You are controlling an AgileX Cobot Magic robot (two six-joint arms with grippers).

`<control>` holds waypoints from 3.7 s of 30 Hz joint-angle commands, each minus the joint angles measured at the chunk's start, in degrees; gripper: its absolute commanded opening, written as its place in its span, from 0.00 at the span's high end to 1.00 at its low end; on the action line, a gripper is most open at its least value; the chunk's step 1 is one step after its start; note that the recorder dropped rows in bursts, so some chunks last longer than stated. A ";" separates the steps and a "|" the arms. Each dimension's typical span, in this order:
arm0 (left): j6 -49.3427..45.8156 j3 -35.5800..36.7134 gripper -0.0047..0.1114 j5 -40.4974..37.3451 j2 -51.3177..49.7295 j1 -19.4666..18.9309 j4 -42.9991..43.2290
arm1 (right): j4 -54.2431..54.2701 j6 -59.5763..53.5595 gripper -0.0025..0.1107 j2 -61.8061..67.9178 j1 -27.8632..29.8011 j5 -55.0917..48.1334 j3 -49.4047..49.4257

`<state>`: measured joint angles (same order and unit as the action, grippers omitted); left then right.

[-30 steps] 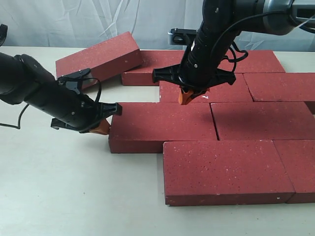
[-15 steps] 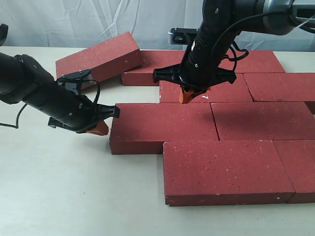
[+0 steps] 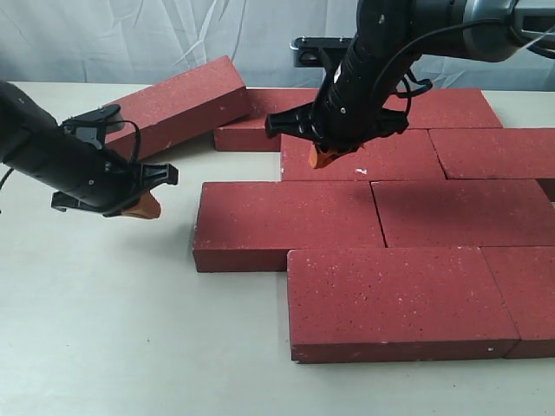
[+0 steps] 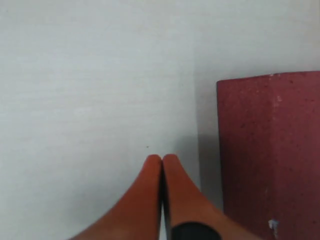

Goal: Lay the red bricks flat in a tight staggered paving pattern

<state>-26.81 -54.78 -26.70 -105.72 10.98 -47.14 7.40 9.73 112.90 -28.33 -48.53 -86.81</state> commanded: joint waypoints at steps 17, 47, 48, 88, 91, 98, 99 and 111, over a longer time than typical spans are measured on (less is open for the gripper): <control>-0.28 -4.05 0.96 -1.01 0.80 -0.10 0.48 | -0.99 -2.55 0.98 3.93 0.28 9.34 -0.28; 1.23 -13.33 0.96 4.60 1.62 -11.23 1.61 | -1.02 -2.55 0.98 13.51 0.28 19.72 -16.28; 1.23 -13.33 0.96 4.90 1.62 -12.11 1.61 | -1.02 -2.55 0.98 13.54 0.28 20.76 -16.28; -0.39 -18.65 0.96 7.85 -13.88 -17.13 -5.99 | 48.61 -51.58 0.98 23.83 15.47 12.69 -28.28; -0.39 -18.64 0.96 8.95 -14.25 -17.13 -5.99 | 56.42 -51.44 0.98 26.18 17.33 12.69 -31.88; -0.39 -19.01 0.96 10.64 -14.95 -17.13 -7.50 | 57.92 -51.56 0.98 33.21 16.71 10.02 -38.66; -0.39 -19.38 0.96 10.26 -15.28 -17.13 -7.65 | 58.25 -51.56 0.98 34.22 16.71 8.91 -39.80; -0.39 -23.53 0.96 6.76 -21.27 -16.78 -11.80 | 58.63 -51.56 0.98 45.09 16.28 0.91 -55.70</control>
<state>-27.03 -77.45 -19.37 -126.48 -6.31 -57.92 65.76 -41.24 156.72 -11.94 -45.38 -140.02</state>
